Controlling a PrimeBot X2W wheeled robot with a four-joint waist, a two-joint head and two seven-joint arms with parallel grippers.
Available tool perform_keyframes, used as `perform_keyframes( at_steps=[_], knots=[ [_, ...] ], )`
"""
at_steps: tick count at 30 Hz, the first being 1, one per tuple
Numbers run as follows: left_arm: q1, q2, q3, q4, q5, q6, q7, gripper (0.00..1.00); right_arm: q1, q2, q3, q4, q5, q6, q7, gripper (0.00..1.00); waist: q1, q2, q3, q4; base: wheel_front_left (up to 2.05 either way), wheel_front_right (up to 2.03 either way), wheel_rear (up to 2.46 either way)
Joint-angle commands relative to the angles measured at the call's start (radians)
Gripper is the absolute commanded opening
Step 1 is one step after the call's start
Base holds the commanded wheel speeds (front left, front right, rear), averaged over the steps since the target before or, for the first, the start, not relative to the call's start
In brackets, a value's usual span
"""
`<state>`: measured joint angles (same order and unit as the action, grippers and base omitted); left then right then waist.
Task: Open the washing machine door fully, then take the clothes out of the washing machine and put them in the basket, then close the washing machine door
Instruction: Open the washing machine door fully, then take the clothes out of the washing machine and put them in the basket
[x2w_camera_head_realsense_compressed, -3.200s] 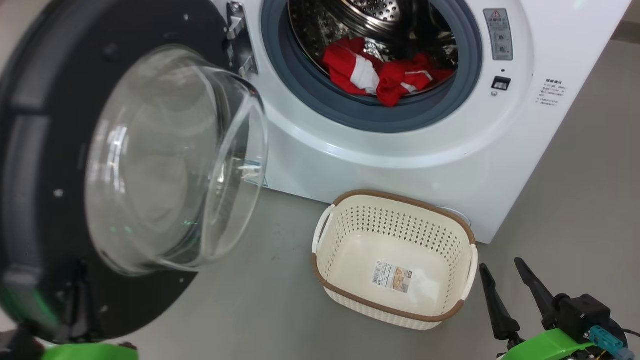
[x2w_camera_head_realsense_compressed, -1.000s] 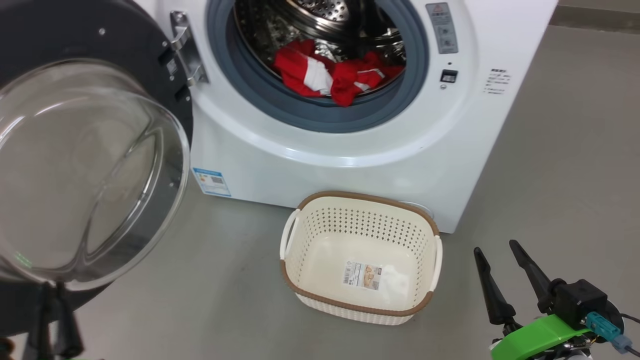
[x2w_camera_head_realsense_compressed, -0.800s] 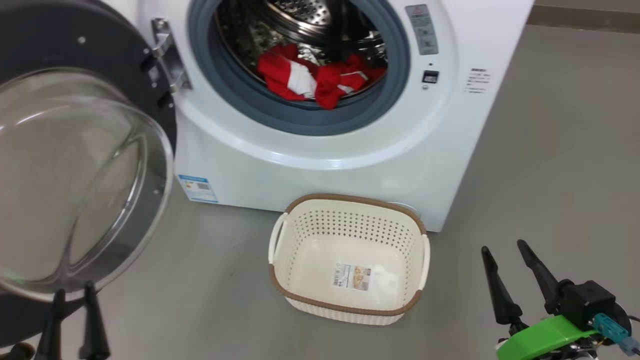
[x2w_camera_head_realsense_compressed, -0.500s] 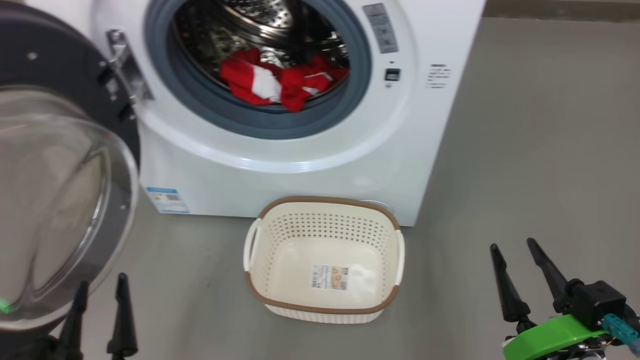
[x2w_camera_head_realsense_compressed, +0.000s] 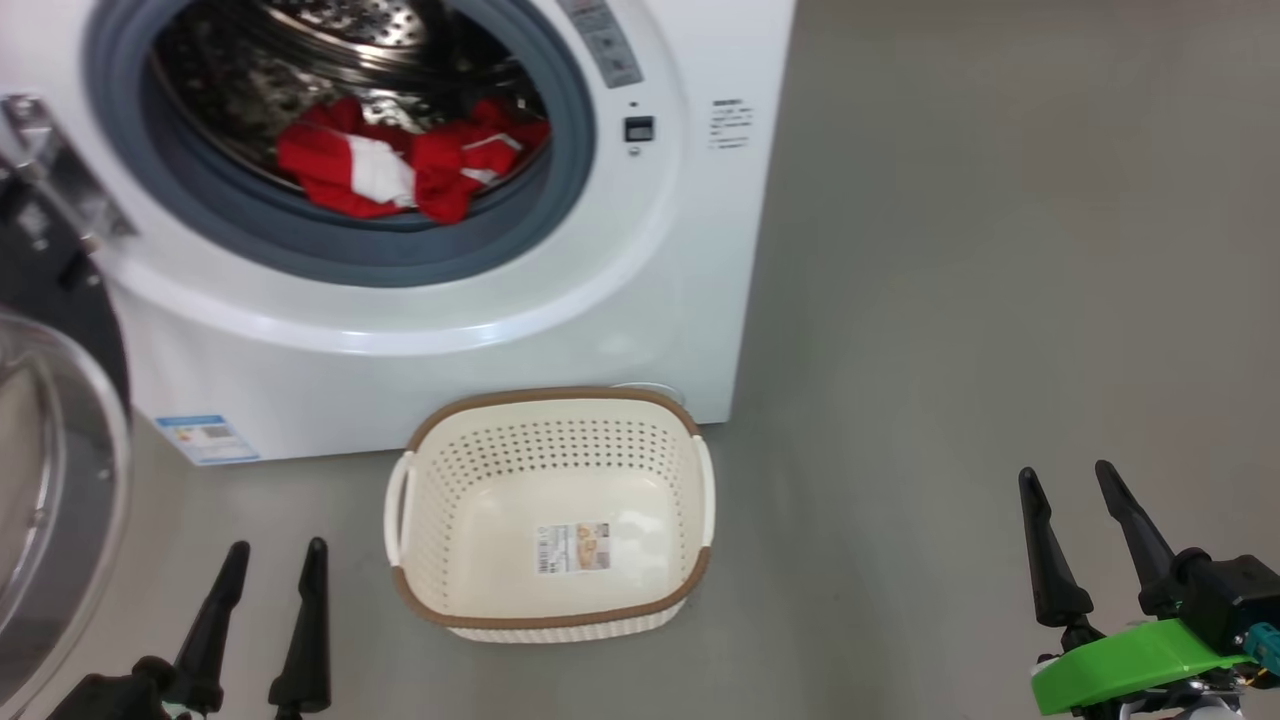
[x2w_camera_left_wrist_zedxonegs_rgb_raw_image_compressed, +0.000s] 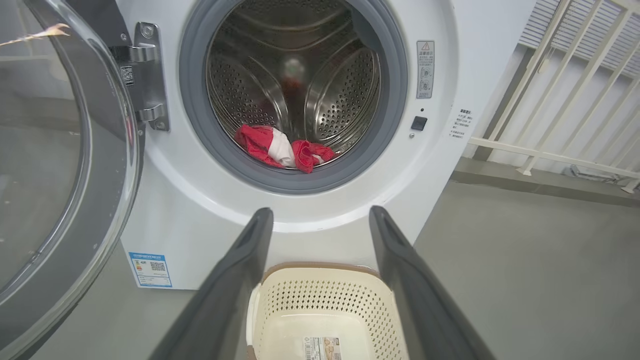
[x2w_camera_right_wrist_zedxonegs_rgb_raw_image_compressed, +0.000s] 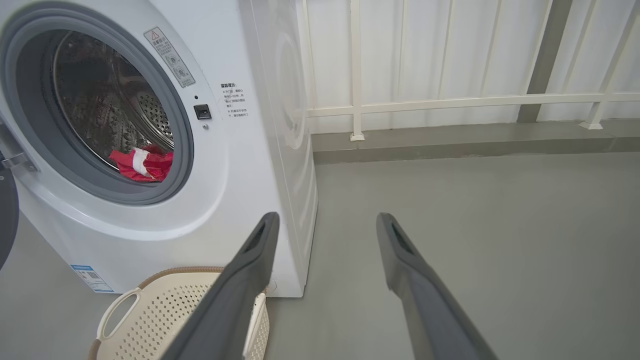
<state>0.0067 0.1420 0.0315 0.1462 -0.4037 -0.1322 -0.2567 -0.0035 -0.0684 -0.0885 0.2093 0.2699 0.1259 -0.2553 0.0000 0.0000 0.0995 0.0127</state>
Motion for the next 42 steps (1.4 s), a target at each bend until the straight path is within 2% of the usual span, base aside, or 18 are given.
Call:
perform_keyframes(
  at_steps=[1, 12, 34, 42],
  knots=[
    [-0.013, 0.027, 0.021, -0.035, -0.005, 0.002, -0.005, 1.00, -0.019, -0.009, 0.012, -0.030, -0.018, 0.005, -0.006, 1.00, 0.0000, 0.0000, 0.015, -0.037, 0.00, 0.00, 0.00],
    [-0.012, 0.033, -0.005, -0.069, -0.001, 0.002, -0.005, 1.00, -0.005, -0.003, -0.016, -0.040, -0.020, 0.005, -0.006, 1.00, 0.0000, 0.0000, 0.013, -0.073, 0.00, 0.00, 0.00],
    [-0.014, 0.029, 0.010, -0.059, -0.016, 0.002, -0.005, 1.00, -0.004, 0.000, -0.006, -0.039, -0.024, 0.005, -0.006, 1.00, 0.0000, 0.0000, 0.008, -0.053, 0.01, -0.01, 0.00],
    [-0.021, 0.039, -0.003, -0.064, -0.027, 0.002, -0.005, 1.00, -0.006, 0.001, 0.000, -0.040, -0.023, 0.005, -0.006, 1.00, 0.0000, 0.0000, 0.017, -0.051, 0.81, -0.81, 0.00]
  ],
)
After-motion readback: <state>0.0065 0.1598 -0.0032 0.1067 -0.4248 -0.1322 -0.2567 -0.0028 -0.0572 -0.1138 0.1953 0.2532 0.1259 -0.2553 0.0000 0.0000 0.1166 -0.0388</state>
